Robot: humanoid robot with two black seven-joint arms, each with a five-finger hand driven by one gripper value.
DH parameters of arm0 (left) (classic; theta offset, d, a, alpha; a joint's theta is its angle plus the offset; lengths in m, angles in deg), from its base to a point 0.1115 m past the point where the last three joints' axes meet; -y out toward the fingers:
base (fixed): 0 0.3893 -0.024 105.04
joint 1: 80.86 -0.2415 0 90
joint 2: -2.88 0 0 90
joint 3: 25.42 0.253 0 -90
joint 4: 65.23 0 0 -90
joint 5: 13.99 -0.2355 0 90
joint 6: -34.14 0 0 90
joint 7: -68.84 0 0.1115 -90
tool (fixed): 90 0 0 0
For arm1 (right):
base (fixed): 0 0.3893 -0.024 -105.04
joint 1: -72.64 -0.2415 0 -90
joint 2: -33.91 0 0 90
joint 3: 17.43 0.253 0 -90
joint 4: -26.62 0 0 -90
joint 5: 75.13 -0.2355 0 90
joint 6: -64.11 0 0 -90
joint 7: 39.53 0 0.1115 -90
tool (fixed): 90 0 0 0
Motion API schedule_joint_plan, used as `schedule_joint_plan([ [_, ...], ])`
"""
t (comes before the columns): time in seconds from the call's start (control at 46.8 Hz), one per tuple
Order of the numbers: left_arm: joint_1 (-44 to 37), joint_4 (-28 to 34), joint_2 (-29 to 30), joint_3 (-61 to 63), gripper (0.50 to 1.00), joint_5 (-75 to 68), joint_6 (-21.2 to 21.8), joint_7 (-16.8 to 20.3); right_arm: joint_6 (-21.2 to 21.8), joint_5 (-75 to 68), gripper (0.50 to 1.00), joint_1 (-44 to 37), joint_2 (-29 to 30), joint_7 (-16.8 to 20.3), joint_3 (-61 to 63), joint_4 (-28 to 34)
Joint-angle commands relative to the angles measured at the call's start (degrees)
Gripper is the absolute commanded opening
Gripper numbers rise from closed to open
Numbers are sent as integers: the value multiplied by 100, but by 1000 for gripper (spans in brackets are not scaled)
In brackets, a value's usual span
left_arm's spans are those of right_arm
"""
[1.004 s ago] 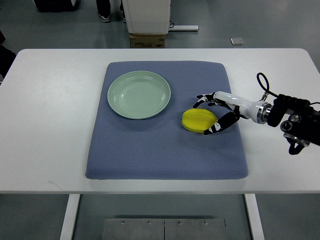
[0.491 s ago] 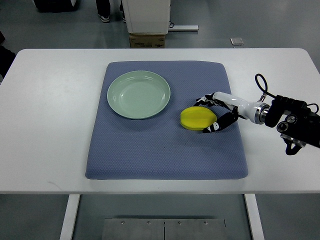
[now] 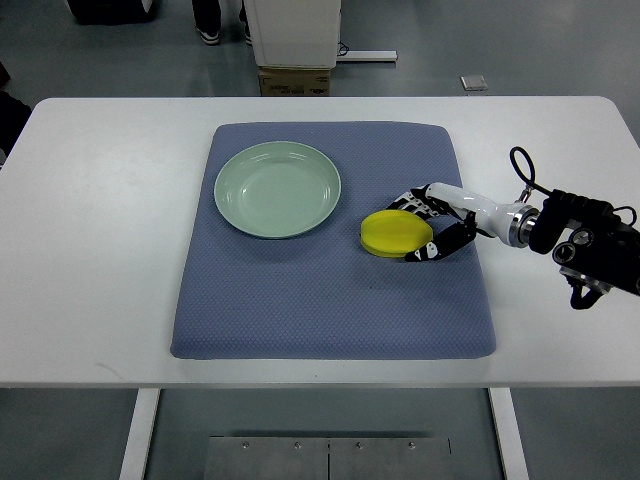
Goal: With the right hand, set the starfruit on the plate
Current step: 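Lift the starfruit with the right hand and carry it over the plate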
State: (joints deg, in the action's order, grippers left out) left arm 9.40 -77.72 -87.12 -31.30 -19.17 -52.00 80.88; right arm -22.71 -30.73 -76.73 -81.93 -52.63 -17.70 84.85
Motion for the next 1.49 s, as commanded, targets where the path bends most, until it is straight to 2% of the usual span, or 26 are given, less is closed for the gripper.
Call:
schedule_joint_plan([
  [0.0,0,1,0,-1,1000,0,0,0,7,-10,638,-13,0,17,0,-13],
  [0.214,0,1,0,-1,1000,0,0,0,7,-71,602,-109,-18,35,44,-22],
  [0.641,0,1,0,8,1000,0,0,0,33,-344,592,-663,61,290,176,-127],
  [0.854,0,1,0,-1,1000,0,0,0,33,-581,587,-997,605,483,167,-461],
  [1.196,0,-8,0,-1,1000,0,0,0,51,-660,587,-1261,1704,659,167,-1358],
  [1.473,0,1,0,-1,1000,0,0,0,51,-660,585,-1322,2311,782,158,-1657],
])
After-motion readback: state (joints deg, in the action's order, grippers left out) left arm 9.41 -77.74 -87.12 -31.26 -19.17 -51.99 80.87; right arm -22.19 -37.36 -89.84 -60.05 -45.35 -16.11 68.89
